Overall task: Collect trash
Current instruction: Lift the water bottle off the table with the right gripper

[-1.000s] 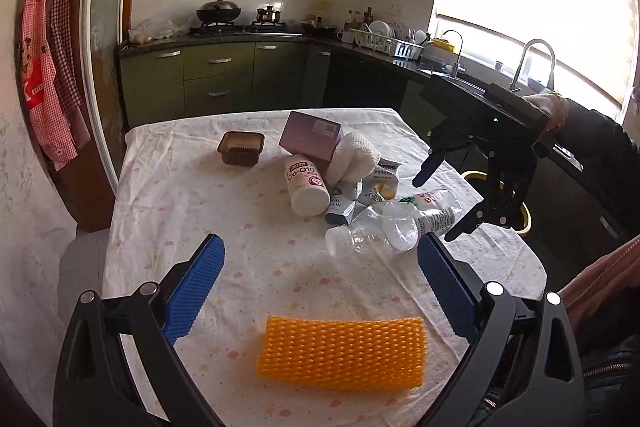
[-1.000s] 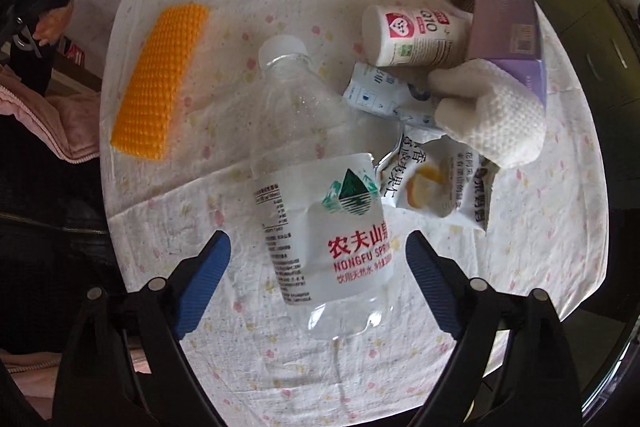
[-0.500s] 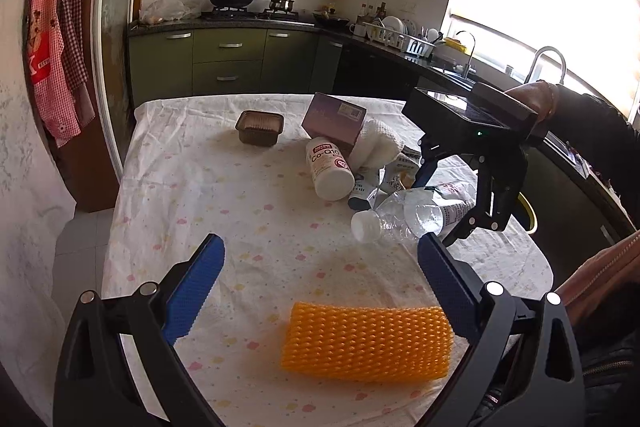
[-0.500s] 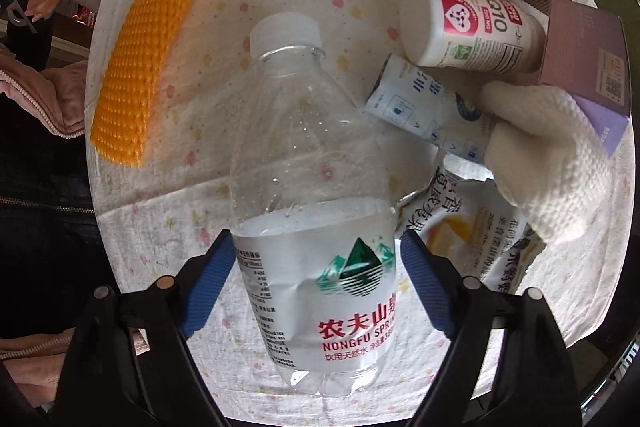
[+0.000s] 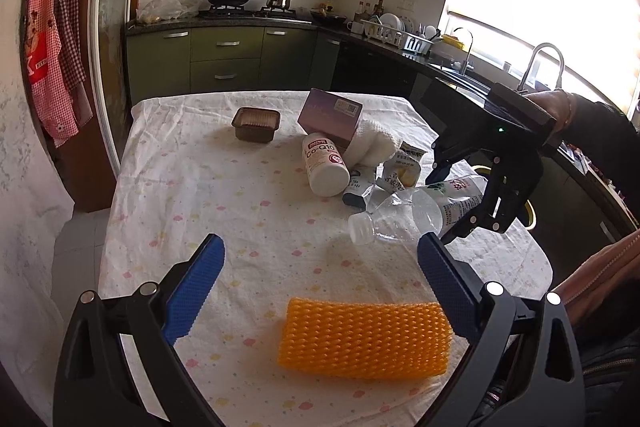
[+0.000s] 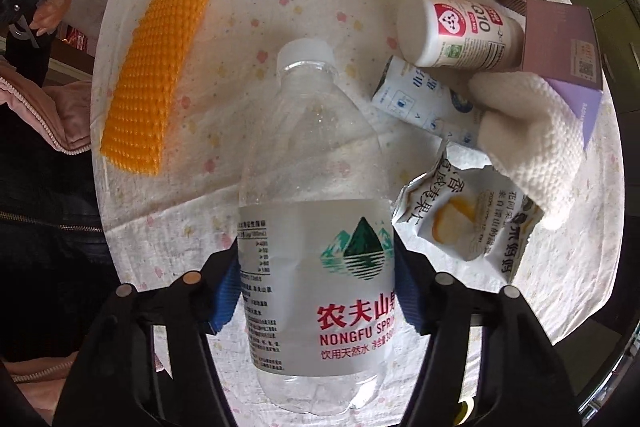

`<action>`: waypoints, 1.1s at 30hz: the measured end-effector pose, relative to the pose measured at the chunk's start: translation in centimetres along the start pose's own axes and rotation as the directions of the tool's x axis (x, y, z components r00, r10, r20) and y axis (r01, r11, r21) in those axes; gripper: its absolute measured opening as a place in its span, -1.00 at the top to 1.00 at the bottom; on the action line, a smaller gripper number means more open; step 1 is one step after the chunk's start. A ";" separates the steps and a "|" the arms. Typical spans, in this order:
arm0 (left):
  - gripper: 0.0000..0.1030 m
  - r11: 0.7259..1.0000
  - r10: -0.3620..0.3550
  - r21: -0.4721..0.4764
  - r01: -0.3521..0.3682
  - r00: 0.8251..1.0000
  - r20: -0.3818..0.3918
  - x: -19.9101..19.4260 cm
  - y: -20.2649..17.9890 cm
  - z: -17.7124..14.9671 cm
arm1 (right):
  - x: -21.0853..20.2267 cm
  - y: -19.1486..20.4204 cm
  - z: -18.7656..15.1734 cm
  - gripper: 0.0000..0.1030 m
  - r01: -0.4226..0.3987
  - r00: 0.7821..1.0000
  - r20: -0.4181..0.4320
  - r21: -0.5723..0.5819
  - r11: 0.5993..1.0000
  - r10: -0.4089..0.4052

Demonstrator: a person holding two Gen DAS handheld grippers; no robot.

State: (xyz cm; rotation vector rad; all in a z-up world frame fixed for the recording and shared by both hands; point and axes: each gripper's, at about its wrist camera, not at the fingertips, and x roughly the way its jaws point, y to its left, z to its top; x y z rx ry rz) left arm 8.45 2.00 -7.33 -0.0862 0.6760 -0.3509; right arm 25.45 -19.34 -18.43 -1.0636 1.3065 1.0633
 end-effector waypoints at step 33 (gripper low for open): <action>-0.86 0.992 -0.029 0.120 0.029 1.000 -0.003 -0.3 -4.6 1.0 | -6.5 2.2 -10.6 -0.18 0.115 0.973 0.177 0.178 0.977 -0.147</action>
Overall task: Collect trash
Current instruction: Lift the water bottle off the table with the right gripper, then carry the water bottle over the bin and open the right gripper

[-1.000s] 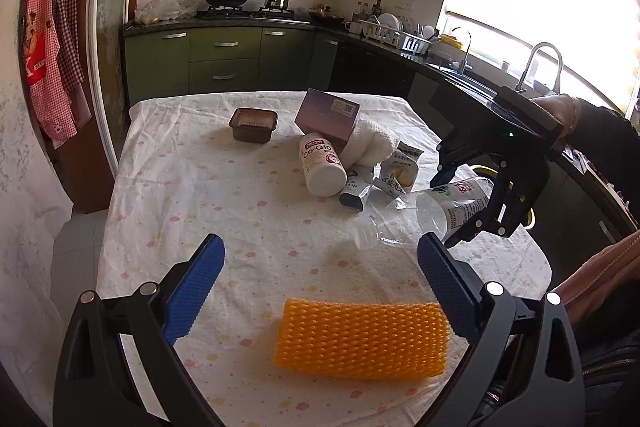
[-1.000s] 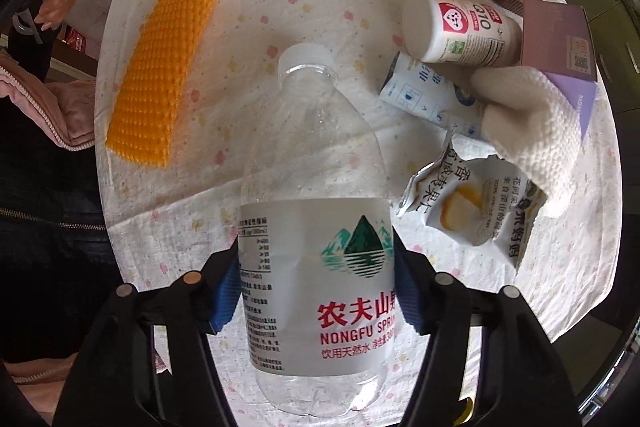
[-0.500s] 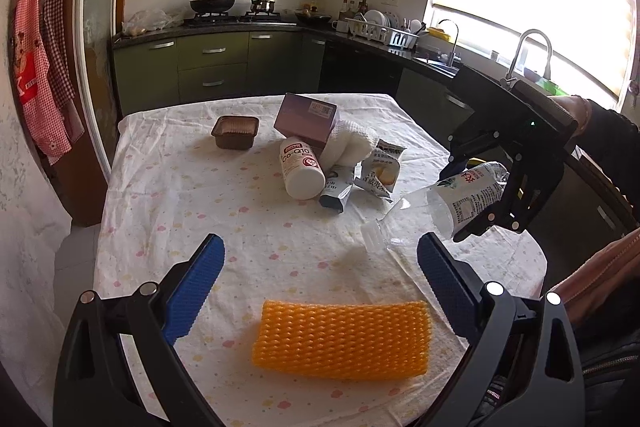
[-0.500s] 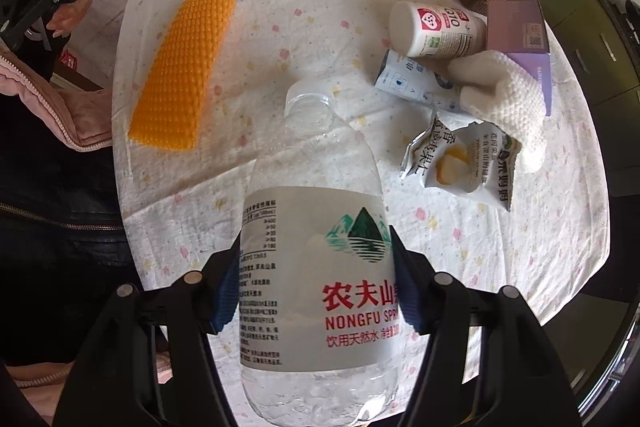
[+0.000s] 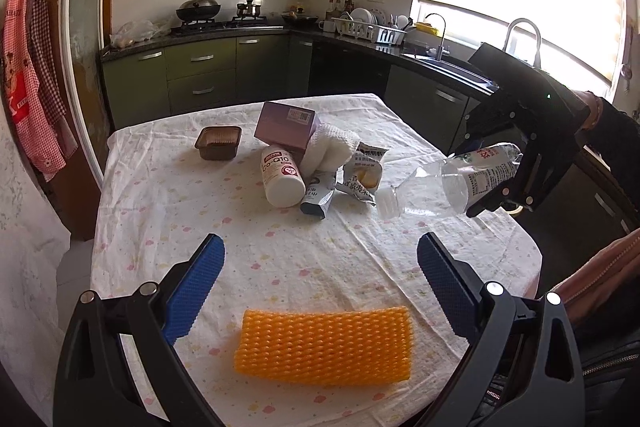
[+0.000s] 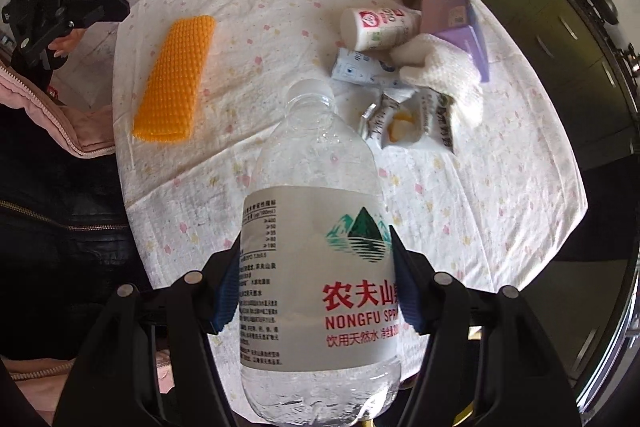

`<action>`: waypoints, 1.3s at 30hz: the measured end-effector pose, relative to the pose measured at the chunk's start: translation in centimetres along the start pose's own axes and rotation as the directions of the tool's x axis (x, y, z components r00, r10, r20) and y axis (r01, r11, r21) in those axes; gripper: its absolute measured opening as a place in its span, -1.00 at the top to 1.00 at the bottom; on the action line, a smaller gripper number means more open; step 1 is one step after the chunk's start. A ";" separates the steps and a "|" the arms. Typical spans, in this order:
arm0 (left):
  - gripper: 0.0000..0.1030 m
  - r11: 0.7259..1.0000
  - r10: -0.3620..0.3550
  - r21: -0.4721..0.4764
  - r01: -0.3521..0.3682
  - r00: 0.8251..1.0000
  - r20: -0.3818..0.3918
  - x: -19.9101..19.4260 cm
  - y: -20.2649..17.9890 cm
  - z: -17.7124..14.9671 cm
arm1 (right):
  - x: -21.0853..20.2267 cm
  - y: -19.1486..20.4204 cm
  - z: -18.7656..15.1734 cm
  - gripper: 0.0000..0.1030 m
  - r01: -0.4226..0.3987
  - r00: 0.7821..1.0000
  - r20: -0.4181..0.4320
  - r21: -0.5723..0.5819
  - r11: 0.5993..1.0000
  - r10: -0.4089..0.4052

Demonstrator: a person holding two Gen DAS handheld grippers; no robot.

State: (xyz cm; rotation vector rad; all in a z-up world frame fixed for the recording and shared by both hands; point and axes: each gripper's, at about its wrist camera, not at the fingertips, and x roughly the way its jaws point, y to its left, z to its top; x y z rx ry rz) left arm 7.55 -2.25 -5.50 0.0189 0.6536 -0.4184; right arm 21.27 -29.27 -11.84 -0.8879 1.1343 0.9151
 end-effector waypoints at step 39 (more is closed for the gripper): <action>-0.86 0.992 -0.044 0.117 0.052 0.996 -0.075 2.7 -4.4 0.6 | -0.3 -14.2 -22.8 -0.47 0.232 0.947 -0.066 0.819 0.526 -0.315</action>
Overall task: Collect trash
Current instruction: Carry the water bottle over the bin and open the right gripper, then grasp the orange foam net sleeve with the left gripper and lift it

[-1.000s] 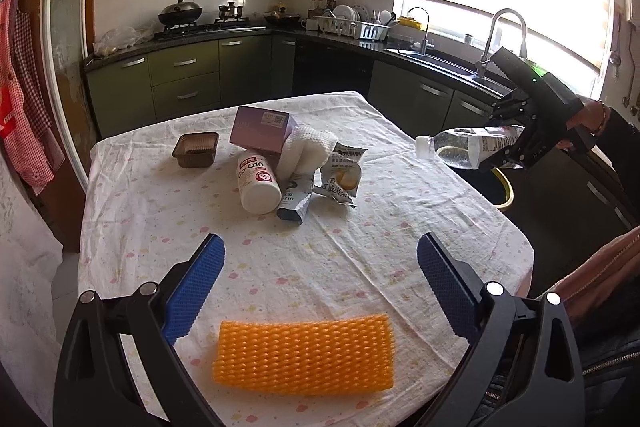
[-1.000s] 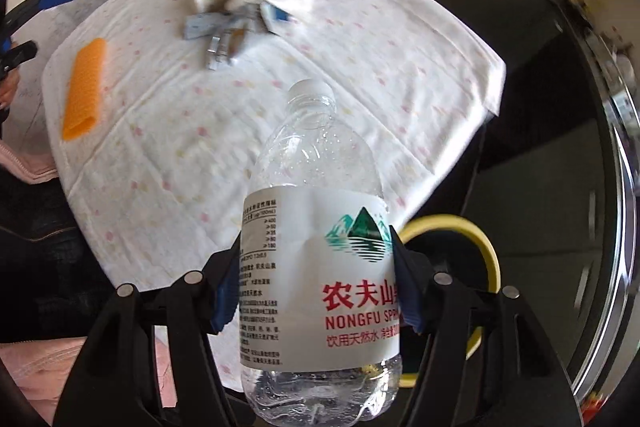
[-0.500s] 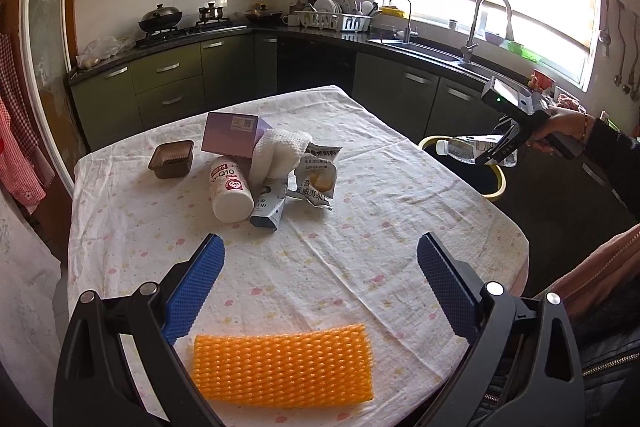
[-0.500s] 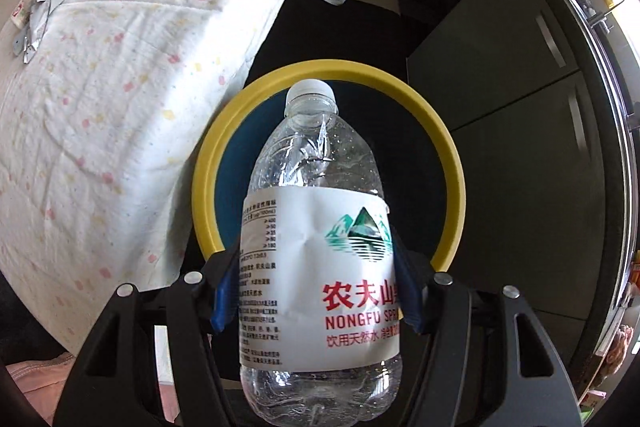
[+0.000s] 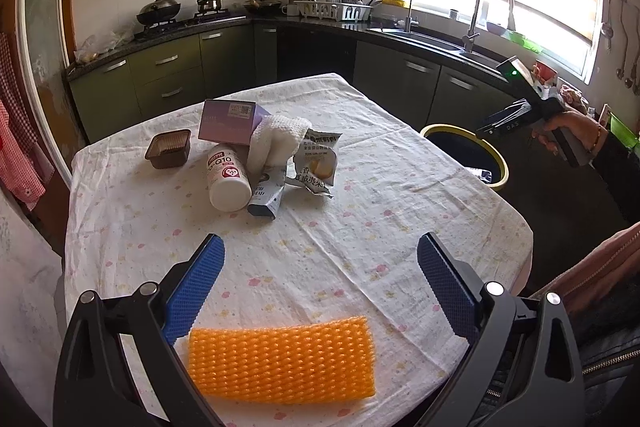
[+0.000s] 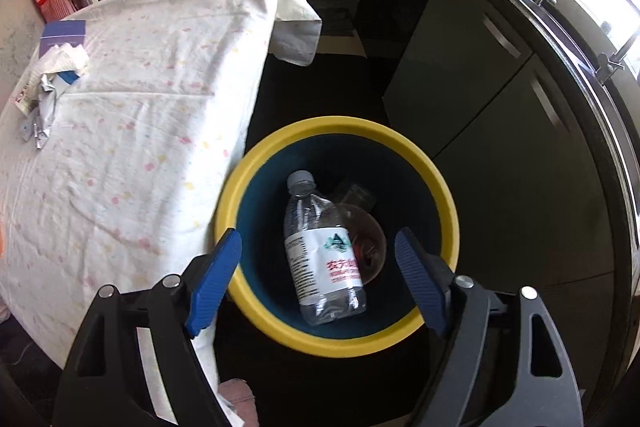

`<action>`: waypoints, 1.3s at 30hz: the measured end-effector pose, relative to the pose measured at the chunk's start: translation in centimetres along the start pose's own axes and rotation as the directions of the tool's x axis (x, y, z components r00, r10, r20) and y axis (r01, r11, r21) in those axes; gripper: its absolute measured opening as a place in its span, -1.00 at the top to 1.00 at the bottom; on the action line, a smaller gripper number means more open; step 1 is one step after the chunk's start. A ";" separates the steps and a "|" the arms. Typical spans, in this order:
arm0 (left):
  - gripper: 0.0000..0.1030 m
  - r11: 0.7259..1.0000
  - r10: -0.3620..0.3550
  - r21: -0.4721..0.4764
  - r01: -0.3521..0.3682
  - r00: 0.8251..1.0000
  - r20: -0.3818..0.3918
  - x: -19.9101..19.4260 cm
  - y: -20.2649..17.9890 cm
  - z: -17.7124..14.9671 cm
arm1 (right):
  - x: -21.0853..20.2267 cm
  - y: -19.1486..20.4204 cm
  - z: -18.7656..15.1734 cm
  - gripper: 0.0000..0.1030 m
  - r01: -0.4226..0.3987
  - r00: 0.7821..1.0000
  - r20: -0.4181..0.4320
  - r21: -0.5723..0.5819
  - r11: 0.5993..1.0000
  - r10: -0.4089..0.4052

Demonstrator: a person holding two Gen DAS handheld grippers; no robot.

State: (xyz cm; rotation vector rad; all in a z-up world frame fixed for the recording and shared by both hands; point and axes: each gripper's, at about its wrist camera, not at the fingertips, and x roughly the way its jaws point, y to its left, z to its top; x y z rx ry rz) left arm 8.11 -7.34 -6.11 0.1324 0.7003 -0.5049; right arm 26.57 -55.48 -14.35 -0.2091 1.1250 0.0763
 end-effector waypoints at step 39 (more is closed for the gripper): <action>-0.73 0.559 0.010 0.737 0.380 0.885 -0.465 4.7 0.2 -6.4 | -4.6 12.7 -7.6 -0.59 -0.284 0.952 0.115 -0.019 0.959 0.284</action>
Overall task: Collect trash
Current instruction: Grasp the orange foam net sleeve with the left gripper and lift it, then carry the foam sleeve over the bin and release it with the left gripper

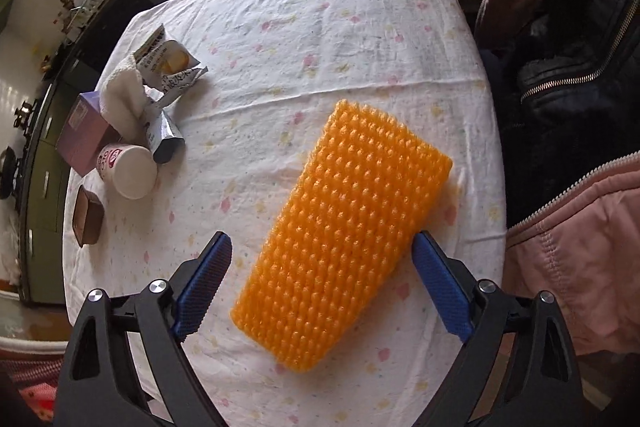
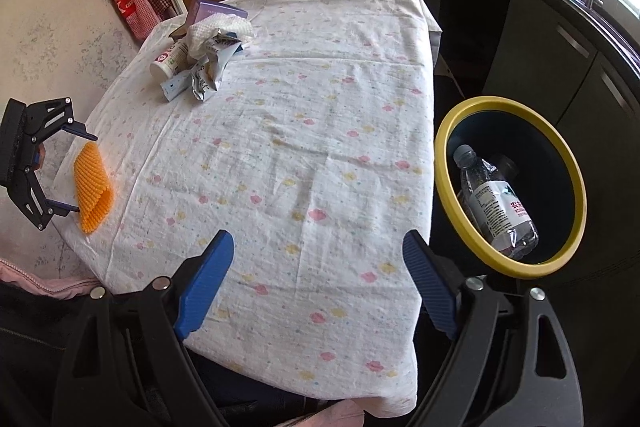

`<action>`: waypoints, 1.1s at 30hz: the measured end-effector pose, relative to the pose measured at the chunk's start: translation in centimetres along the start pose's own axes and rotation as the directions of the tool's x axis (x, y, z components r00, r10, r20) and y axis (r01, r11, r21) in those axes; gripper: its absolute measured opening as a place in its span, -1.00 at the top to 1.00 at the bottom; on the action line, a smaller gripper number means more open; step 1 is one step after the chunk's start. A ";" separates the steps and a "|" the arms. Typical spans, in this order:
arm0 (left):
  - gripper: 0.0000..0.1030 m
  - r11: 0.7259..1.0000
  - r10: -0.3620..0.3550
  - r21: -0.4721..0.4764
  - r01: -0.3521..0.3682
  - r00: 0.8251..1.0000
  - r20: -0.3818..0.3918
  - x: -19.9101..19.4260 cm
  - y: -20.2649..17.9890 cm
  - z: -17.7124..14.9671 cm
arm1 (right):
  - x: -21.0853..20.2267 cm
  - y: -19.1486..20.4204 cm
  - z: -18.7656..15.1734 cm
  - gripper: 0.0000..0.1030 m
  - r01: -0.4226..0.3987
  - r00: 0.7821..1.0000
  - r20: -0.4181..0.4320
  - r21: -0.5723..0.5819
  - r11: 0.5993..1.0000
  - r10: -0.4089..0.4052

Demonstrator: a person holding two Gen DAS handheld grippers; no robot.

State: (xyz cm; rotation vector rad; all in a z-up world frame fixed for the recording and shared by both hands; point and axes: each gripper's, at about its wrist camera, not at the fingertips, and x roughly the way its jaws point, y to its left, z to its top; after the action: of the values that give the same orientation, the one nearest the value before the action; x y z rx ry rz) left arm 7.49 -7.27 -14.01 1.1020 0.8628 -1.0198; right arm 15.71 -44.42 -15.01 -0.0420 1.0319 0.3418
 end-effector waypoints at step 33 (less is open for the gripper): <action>0.52 0.950 0.078 -0.314 0.005 0.965 0.252 -3.7 5.4 14.0 | -4.4 -6.9 -5.8 -0.60 0.025 0.990 0.126 0.264 0.964 -0.060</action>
State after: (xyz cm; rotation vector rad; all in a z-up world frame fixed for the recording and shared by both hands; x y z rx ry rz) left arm 12.25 -19.39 -5.68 0.6947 0.7545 -0.9344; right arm 10.84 -53.20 -15.15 0.1943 0.9348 0.1642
